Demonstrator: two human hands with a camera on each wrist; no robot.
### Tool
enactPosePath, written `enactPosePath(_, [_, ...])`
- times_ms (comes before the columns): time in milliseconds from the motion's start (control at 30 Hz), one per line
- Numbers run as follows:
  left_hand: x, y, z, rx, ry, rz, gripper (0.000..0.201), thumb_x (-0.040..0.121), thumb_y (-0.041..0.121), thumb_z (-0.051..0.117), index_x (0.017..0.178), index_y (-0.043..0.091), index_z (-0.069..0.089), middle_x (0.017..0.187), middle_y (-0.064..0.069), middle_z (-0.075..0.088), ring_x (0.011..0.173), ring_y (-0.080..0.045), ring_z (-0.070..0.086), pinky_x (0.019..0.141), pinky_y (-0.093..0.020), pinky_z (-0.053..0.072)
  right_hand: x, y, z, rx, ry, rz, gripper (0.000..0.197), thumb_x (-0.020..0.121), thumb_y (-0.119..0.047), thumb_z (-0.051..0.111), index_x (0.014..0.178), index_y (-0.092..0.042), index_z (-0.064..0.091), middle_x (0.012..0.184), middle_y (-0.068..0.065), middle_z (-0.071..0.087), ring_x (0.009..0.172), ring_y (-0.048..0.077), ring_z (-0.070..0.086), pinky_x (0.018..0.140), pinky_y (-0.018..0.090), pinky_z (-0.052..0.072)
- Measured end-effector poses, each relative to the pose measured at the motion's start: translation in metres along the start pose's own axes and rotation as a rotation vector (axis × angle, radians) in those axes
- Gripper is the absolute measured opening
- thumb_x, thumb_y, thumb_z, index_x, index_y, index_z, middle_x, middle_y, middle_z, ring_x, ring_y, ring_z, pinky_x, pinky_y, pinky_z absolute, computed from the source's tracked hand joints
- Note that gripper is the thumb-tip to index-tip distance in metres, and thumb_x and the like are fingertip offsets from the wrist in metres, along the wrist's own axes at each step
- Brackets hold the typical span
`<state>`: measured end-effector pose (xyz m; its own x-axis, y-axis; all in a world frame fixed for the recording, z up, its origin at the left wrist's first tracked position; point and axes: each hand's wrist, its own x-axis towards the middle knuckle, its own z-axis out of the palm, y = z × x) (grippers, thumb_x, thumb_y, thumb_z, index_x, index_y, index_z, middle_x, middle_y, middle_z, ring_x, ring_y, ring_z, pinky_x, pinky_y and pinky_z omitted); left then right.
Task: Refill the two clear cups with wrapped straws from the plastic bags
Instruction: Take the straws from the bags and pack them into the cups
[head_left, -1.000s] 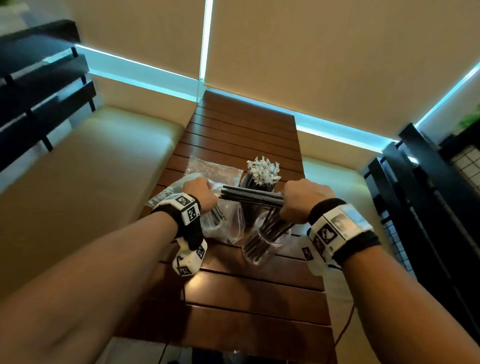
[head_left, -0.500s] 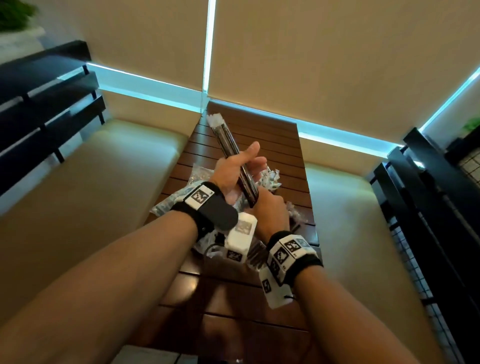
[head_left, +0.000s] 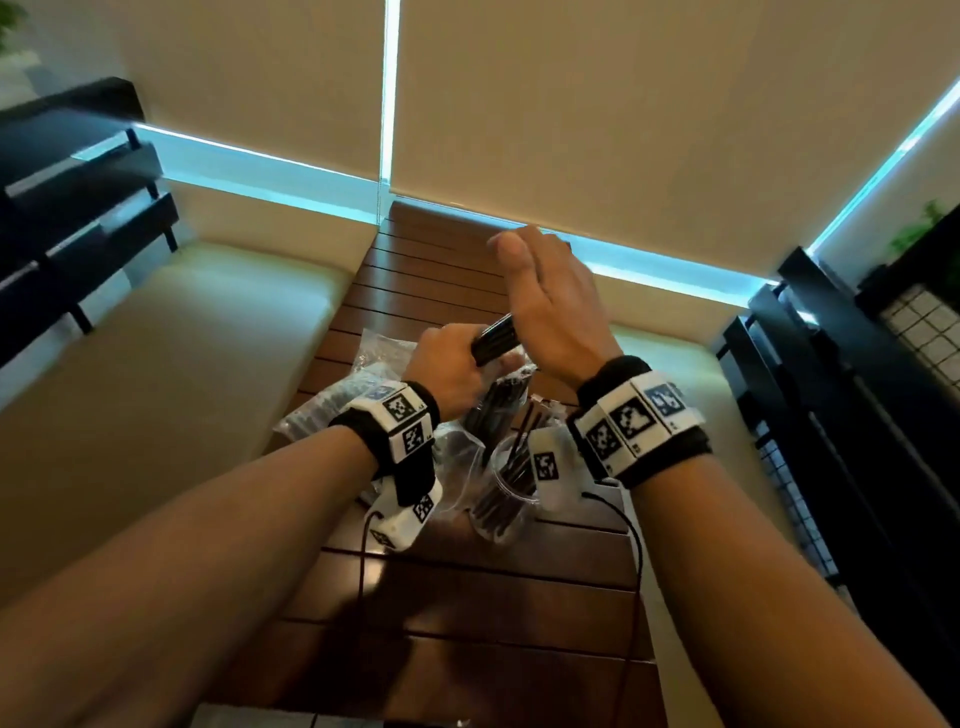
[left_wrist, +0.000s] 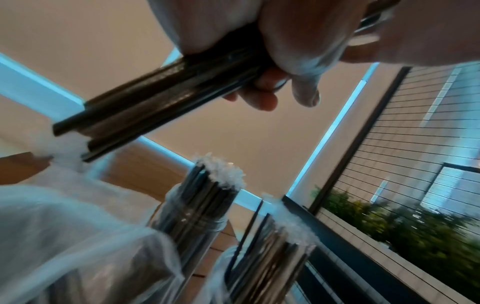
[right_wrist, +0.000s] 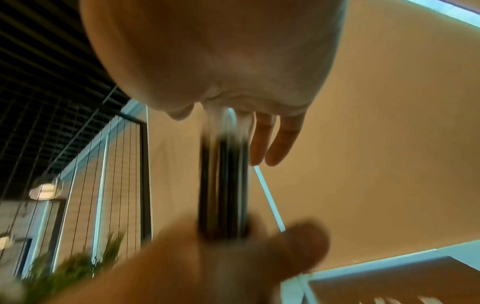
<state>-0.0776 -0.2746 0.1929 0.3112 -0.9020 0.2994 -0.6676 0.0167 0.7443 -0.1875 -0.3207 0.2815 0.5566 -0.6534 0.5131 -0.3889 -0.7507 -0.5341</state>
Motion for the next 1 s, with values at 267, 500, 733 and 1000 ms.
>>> enactPosePath(267, [-0.003, 0.003, 0.027, -0.130, -0.080, -0.003, 0.020, 0.080, 0.011, 0.065, 0.063, 0.017, 0.055, 0.061, 0.003, 0.057, 0.058, -0.015, 0.054, 0.057, -0.031, 0.043, -0.028, 0.033, 0.019, 0.042, -0.029, -0.023, 0.051, 0.098, -0.052, 0.026, 0.118, -0.020, 0.058, 0.113, -0.002, 0.059, 0.098, 0.003, 0.055, 0.083, 0.018, 0.044])
enactPosePath(500, [0.017, 0.025, 0.040, -0.673, 0.072, -0.167, 0.037, 0.082, 0.031, 0.077, 0.066, 0.010, 0.051, 0.060, -0.004, 0.049, 0.060, -0.014, 0.052, 0.067, -0.032, 0.049, -0.113, 0.133, 0.035, 0.051, 0.313, 0.589, 0.088, 0.074, -0.077, 0.052, 0.141, -0.025, 0.030, 0.130, -0.003, 0.042, 0.117, 0.019, 0.049, 0.099, 0.048, 0.046])
enactPosePath(733, [0.005, -0.005, 0.090, -0.664, -0.078, -0.318, 0.036, 0.082, 0.033, 0.075, 0.065, 0.013, 0.050, 0.055, 0.003, 0.044, 0.055, -0.015, 0.047, 0.065, -0.032, 0.047, -0.163, 0.168, 0.077, 0.228, -0.201, 0.745, 0.140, 0.042, -0.075, 0.083, 0.152, -0.039, 0.005, 0.155, -0.003, 0.033, 0.141, 0.021, 0.034, 0.113, 0.052, 0.033])
enactPosePath(1000, [-0.028, -0.045, 0.132, 0.064, -0.123, -0.333, 0.035, 0.073, 0.060, 0.070, 0.064, 0.029, 0.057, 0.099, 0.004, 0.046, 0.100, -0.022, 0.049, 0.092, -0.043, 0.041, -0.152, 0.167, 0.101, 0.194, -0.137, 0.677, 0.100, 0.050, -0.047, 0.082, 0.137, -0.032, 0.035, 0.130, -0.007, 0.055, 0.121, 0.012, 0.054, 0.100, 0.041, 0.049])
